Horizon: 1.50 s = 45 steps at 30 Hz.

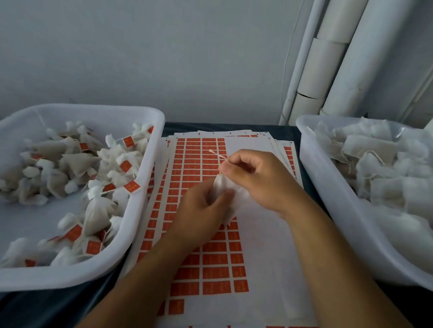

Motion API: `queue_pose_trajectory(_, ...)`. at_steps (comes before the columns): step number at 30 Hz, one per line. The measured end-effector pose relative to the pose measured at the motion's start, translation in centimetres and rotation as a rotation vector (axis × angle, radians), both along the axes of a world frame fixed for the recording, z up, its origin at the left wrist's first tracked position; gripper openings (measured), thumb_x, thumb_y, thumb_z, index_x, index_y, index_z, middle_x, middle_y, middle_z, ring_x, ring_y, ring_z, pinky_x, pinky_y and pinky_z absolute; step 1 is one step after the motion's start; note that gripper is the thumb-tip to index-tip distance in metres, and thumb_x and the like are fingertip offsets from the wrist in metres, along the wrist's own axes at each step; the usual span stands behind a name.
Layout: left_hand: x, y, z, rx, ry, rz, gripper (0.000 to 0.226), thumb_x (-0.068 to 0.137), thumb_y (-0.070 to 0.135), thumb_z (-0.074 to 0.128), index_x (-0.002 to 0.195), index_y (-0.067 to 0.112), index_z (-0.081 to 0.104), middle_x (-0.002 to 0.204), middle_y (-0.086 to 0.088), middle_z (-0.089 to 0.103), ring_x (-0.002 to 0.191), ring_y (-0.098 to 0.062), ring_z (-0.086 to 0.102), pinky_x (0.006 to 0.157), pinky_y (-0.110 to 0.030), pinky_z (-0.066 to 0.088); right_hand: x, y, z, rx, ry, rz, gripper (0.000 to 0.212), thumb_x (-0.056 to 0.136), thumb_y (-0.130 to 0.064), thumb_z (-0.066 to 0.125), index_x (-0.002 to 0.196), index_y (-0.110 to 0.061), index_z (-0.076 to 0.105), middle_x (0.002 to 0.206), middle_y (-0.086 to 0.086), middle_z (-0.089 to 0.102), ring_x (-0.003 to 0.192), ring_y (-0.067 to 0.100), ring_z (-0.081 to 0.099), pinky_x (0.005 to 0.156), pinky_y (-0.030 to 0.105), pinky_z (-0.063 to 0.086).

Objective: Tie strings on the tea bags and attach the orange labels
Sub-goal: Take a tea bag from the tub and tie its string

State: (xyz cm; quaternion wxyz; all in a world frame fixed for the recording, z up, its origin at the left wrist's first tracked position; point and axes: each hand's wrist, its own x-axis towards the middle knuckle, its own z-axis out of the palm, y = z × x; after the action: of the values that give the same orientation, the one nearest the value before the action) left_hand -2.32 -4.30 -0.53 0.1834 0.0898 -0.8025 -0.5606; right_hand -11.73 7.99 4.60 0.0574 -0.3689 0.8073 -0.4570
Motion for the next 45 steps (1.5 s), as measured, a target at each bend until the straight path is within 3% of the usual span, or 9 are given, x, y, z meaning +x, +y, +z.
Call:
queue_pose_trajectory(6, 0.3, 0.8, 0.0, -0.027, -0.017, -0.066, 0.033, 0.099, 0.055, 0.043, 0.101, 0.030, 0.064, 0.087, 0.020, 0.067, 0.083, -0.001, 0.066, 0.056, -0.008, 0.047, 0.0, 1.0, -0.6, -0.164, -0.083, -0.041, 0.017, 0.100, -0.041, 0.060, 0.096, -0.030, 0.072, 0.095, -0.016, 0.073, 0.090, -0.001, 0.067, 0.069, 0.008, 0.049)
queue_pose_trajectory(11, 0.7, 1.5, 0.4, -0.187, 0.029, -0.111, 0.066, 0.081, 0.089, 0.033, 0.101, 0.035, 0.064, 0.090, 0.017, 0.068, 0.086, -0.005, 0.065, 0.064, -0.009, 0.050, 0.2, 1.8, -1.1, -0.332, -0.158, -0.139, 0.018, 0.101, -0.037, 0.061, 0.100, -0.023, 0.072, 0.090, -0.006, 0.074, 0.079, 0.008, 0.069, 0.066, 0.020, 0.055)
queue_pose_trajectory(17, 0.4, 1.6, -0.1, -0.377, -0.018, -0.015, 0.038, 0.085, 0.074, 0.045, 0.080, 0.038, 0.055, 0.082, 0.036, 0.060, 0.073, 0.010, 0.063, 0.051, -0.001, 0.042, 0.4, 1.9, -0.8, -0.526, -0.163, -0.205, 0.015, 0.103, -0.029, 0.060, 0.095, -0.022, 0.071, 0.083, -0.007, 0.074, 0.072, 0.010, 0.070, 0.066, 0.022, 0.058)
queue_pose_trajectory(26, 0.1, 1.3, -0.2, -0.353, 0.034, 0.106, 0.039, 0.085, 0.070, 0.039, 0.073, 0.039, 0.060, 0.065, 0.028, 0.061, 0.071, 0.007, 0.063, 0.052, -0.005, 0.042, 1.2, 2.0, -0.4, -0.602, -0.211, -0.094, 0.014, 0.103, -0.022, 0.059, 0.097, -0.018, 0.071, 0.081, -0.005, 0.074, 0.074, 0.013, 0.071, 0.067, 0.020, 0.057)
queue_pose_trajectory(31, 0.3, 1.5, -0.6, -0.489, 0.002, 0.055, 0.050, 0.079, 0.080, 0.044, 0.105, 0.039, 0.058, 0.098, 0.023, 0.059, 0.079, -0.003, 0.062, 0.057, -0.007, 0.041, 1.5, 1.9, -0.2, -0.590, -0.268, -0.057, 0.016, 0.103, -0.021, 0.060, 0.095, -0.015, 0.072, 0.081, -0.002, 0.075, 0.075, 0.015, 0.072, 0.068, 0.022, 0.058)
queue_pose_trajectory(34, 0.6, 1.3, 0.3, -0.284, 0.034, -0.002, 0.054, 0.086, 0.069, 0.061, 0.132, 0.045, 0.046, 0.128, 0.024, 0.055, 0.110, 0.001, 0.059, 0.076, -0.007, 0.050, 1.5, 2.0, -0.1, -0.585, -0.257, -0.072, 0.015, 0.102, -0.021, 0.061, 0.094, -0.016, 0.072, 0.081, -0.001, 0.075, 0.074, 0.015, 0.073, 0.067, 0.022, 0.058)
queue_pose_trajectory(37, 0.8, 1.4, 1.3, -0.011, 0.074, 0.115, 0.017, 0.092, 0.059, 0.056, 0.097, 0.044, 0.064, 0.093, 0.018, 0.068, 0.084, 0.003, 0.065, 0.069, -0.011, 0.053, 1.4, 2.1, -0.3, -0.562, -0.244, -0.104, 0.014, 0.102, -0.023, 0.062, 0.094, -0.019, 0.072, 0.083, -0.002, 0.076, 0.075, 0.015, 0.074, 0.066, 0.021, 0.058)
queue_pose_trajectory(39, 0.9, 1.3, 1.6, 0.110, -0.061, 0.074, 0.048, 0.100, 0.061, 0.042, 0.074, 0.036, 0.072, 0.074, 0.007, 0.069, 0.067, -0.003, 0.065, 0.065, -0.012, 0.052, 1.5, 2.1, -0.3, -0.549, -0.249, -0.101, 0.014, 0.102, -0.024, 0.062, 0.094, -0.020, 0.073, 0.083, -0.002, 0.076, 0.076, 0.016, 0.074, 0.066, 0.020, 0.058)
queue_pose_trajectory(45, 0.7, 1.2, 1.8, 0.511, -0.324, -0.131, 0.054, 0.105, 0.059, 0.036, 0.092, 0.033, 0.081, 0.098, 0.002, 0.078, 0.092, -0.014, 0.075, 0.088, -0.036, 0.058, 2.1, 1.9, -0.3, -0.465, -0.237, 0.052, 0.016, 0.100, -0.025, 0.064, 0.097, -0.013, 0.073, 0.081, 0.003, 0.075, 0.073, 0.019, 0.074, 0.065, 0.023, 0.059)
